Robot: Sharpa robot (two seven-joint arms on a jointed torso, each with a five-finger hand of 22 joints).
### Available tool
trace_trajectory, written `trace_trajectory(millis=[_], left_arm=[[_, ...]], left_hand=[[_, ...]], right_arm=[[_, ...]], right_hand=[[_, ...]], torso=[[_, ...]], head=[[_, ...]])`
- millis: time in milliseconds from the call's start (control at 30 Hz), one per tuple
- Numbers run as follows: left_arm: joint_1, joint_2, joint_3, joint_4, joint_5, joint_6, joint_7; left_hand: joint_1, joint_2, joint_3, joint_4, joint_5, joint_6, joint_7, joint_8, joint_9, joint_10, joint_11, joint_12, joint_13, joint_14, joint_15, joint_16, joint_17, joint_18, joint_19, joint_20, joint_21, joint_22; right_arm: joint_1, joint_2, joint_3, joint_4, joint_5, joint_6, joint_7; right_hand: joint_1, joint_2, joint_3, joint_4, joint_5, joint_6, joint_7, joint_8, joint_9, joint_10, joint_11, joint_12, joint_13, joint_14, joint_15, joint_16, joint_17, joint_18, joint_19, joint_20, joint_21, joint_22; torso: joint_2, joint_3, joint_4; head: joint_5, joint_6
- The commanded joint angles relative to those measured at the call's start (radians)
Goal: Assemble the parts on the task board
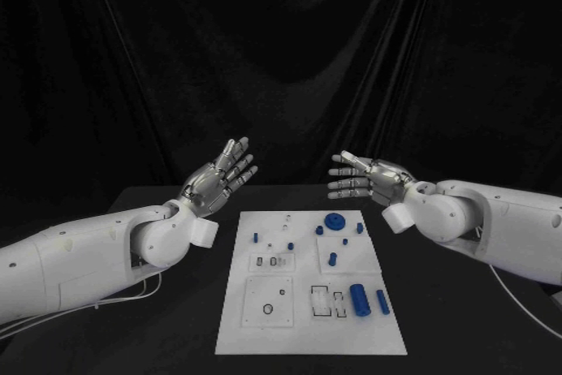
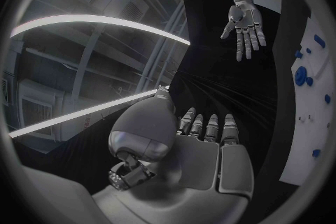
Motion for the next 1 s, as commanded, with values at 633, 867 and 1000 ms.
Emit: trace_trajectory(millis=[633,867,1000], left_arm=[[0.012,-0.057,0.001,0.055,-0.122,0.013,0.033],[0.015,-0.054,0.001,0.055,-0.135,0.017,0.037],[0.016,-0.055,0.001,0.054,-0.137,0.017,0.04]], left_hand=[[0.089,-0.004,0.02,-0.001,0.116,0.028,0.006,0.005,0.003,-0.001,0.011,-0.007,-0.001,0.0,0.025,-0.004,-0.002,0.008,0.003,0.033,-0.003,-0.002],[0.101,-0.003,0.023,0.0,0.136,0.033,0.01,0.006,0.004,-0.001,0.013,-0.007,-0.001,0.0,0.029,-0.004,-0.002,0.008,0.003,0.037,-0.003,-0.002],[0.105,-0.001,0.025,0.0,0.143,0.036,0.011,0.006,0.004,-0.001,0.014,-0.007,-0.001,0.0,0.029,-0.004,-0.002,0.008,0.003,0.037,-0.003,-0.002]], right_arm=[[0.135,-0.015,0.002,0.063,-1.406,-0.121,-0.194],[0.139,-0.017,0.002,0.093,-1.689,-0.142,-0.254],[0.139,-0.022,0.002,0.108,-1.774,-0.159,-0.275]], right_hand=[[0.267,-0.049,0.06,-0.08,-0.09,0.462,0.037,0.006,0.013,0.509,-0.092,-0.191,-0.015,0.721,-0.213,0.136,0.111,0.009,0.572,-0.218,0.288,0.143],[0.297,-0.085,0.12,-0.049,-0.099,0.494,-0.001,-0.052,0.015,0.569,-0.1,-0.29,-0.015,0.715,-0.225,0.25,0.176,-0.015,0.584,-0.23,0.495,0.389],[0.285,-0.11,0.152,-0.022,-0.119,0.503,-0.007,-0.072,0.015,0.592,-0.103,-0.323,-0.013,0.704,-0.228,0.298,0.201,-0.019,0.576,-0.232,0.545,0.448]], torso=[[0.047,-0.0112,0.0021],[0.083,-0.0133,0.0069],[0.087,-0.017,0.0104]], head=[[0.015,-0.089],[0.006,-0.083],[0.004,-0.089]])
